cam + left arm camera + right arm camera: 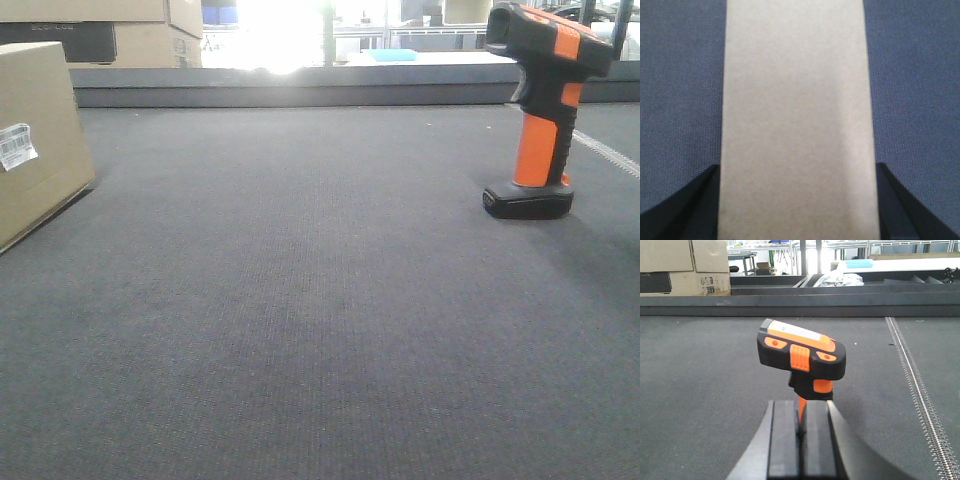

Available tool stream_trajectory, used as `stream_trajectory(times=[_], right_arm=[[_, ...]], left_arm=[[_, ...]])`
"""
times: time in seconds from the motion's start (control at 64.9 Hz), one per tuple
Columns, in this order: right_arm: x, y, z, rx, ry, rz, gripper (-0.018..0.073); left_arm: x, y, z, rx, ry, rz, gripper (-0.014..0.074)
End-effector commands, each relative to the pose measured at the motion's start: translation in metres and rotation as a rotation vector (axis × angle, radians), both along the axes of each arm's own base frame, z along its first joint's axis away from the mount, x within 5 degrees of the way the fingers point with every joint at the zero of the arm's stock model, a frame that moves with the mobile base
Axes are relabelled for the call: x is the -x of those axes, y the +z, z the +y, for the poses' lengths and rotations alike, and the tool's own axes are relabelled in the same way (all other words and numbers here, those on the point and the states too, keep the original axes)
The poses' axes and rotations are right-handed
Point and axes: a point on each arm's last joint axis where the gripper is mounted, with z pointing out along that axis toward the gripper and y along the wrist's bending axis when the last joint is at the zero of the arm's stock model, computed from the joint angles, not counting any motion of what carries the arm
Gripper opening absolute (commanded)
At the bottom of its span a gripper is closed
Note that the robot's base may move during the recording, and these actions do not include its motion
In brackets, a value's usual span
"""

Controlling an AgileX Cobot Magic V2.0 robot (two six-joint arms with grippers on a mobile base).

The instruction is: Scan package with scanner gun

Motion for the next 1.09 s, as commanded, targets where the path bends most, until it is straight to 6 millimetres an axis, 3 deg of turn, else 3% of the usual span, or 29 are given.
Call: stream_trajectory(times=[0.0, 0.185, 0.308, 0.524, 0.786, 0.909, 1.078], right_arm=[[0.001, 0.002, -0.001, 0.011, -0.002, -0.017, -0.0162], [0.001, 0.002, -0.001, 0.011, -0.002, -0.019, -0.0162], [0.001, 0.002, -0.001, 0.011, -0.002, -0.019, -0.0162], [0.001, 0.003, -0.001, 0.010, -0.003, -0.034, -0.0162], [0.011, 0.011, -0.001, 0.007, -0.002, -0.071, -0.0162], [0.020, 0.012, -0.001, 0.006, 0.004, -0.045, -0.0162], [0.029, 0.002, -0.001, 0.039, 0.022, 0.063, -0.0162]], left_arm=[[0.002, 0.006, -0.001, -0.001, -0.003, -0.026, 0.0094], [0.003, 0.005, -0.001, -0.001, -0.003, -0.010, 0.0428], [0.003, 0.006, -0.003, 0.026, 0.004, -0.012, 0.0488], [0.006, 0.021, -0.004, 0.038, 0.006, -0.045, 0.0487], [0.026, 0.072, -0.004, 0.030, 0.002, -0.168, 0.0459], [0.046, 0.090, -0.004, 0.029, 0.001, -0.194, 0.0363], [0.074, 0.102, -0.005, 0.029, 0.000, -0.183, 0.0094]])
